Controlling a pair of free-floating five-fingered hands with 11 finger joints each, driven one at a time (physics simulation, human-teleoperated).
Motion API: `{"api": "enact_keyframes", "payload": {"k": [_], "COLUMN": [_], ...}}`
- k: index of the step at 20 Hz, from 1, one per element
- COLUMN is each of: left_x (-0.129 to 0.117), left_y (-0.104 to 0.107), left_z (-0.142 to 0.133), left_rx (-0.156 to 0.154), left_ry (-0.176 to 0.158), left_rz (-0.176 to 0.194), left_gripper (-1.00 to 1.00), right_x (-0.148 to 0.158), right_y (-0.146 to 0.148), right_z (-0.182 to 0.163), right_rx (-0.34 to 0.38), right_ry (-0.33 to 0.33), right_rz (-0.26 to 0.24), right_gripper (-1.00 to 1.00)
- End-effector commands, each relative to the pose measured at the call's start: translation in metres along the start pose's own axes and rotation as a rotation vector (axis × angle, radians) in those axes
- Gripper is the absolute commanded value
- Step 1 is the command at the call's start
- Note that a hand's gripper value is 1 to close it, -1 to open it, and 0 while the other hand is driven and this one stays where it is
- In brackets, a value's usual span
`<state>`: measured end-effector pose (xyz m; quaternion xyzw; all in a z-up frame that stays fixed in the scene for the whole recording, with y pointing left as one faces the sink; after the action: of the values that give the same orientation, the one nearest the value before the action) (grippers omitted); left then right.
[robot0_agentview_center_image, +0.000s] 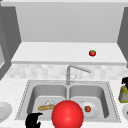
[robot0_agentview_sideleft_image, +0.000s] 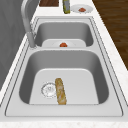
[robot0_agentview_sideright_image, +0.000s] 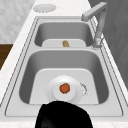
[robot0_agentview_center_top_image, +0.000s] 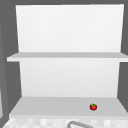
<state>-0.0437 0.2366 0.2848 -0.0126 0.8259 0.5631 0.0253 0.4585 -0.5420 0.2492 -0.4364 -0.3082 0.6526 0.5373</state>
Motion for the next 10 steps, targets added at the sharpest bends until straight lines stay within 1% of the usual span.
{"api": "enact_keyframes", "payload": {"k": [1, 8, 10], "left_x": [0.000, 0.000, 0.000], "left_y": [0.000, 0.000, 0.000], "left_z": [0.000, 0.000, 0.000], "left_rx": [0.000, 0.000, 0.000], "left_ry": [0.000, 0.000, 0.000], "left_rz": [0.000, 0.000, 0.000], "left_gripper": [0.00, 0.00, 0.00], "right_x": [0.000, -0.002, -0.003], "right_y": [0.004, 0.001, -0.003], "right_z": [0.013, 0.034, 0.040], "right_rx": [-0.046, -0.091, -0.084], "right_ry": [0.019, 0.033, 0.034], "right_rz": [-0.007, 0.003, 0.006], "right_gripper": [-1.00, -1.00, -1.00]}}
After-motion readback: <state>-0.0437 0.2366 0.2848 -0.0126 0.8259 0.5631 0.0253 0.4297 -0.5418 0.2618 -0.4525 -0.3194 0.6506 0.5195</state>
